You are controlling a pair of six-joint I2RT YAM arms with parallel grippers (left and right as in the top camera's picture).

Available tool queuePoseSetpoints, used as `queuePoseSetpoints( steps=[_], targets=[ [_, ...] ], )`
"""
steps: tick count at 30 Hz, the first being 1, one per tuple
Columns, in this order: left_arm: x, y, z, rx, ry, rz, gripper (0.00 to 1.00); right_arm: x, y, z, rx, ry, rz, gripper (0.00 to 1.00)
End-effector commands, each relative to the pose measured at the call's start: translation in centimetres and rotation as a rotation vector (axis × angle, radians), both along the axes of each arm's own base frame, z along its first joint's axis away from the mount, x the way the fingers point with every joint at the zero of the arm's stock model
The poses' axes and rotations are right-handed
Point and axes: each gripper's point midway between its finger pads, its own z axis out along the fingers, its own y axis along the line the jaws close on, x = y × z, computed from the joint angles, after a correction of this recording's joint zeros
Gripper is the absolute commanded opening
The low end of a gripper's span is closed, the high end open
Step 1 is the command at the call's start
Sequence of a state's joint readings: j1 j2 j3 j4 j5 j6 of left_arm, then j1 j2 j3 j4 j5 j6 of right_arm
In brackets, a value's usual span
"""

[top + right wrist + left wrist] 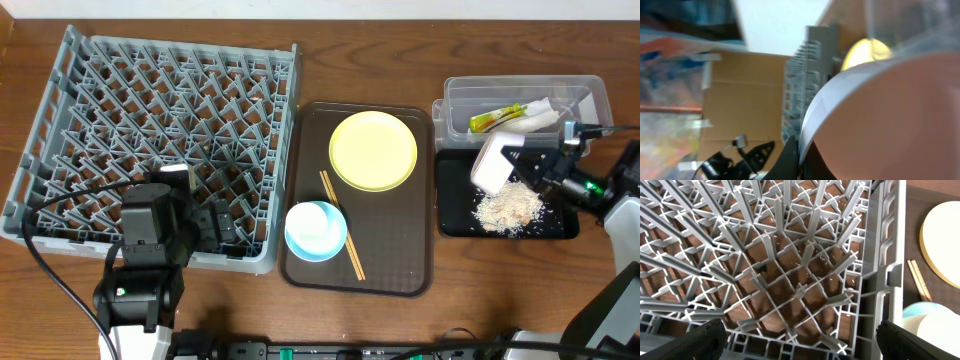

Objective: Sort waste into correct bins and load items into the dishwasher
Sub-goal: 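Tip the white bowl over the black tray to dump the rice, then carry the empty white bowl with the right gripper toward the left arm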

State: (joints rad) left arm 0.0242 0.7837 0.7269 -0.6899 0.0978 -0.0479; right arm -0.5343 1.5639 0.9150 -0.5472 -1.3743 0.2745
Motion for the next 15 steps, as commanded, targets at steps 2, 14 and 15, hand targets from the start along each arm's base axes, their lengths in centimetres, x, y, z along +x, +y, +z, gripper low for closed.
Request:
queuePoseSetpoints(
  steps=[2,14,15],
  targets=[
    [0.2,0.0,0.9,0.006,-0.020,-0.007,0.99,-0.7,-0.2,-5.0,-0.251,0.185,-0.030,0.01],
    [0.3,0.0,0.9,0.006,-0.024,-0.007,0.99,-0.9,8.3,2.0,-0.613,-0.245,0.310,0.01],
    [0.3,0.0,0.9,0.006,-0.024,-0.007,0.99,-0.5,8.8,2.3,-0.681,-0.265,0.320,0.01]
  ],
)
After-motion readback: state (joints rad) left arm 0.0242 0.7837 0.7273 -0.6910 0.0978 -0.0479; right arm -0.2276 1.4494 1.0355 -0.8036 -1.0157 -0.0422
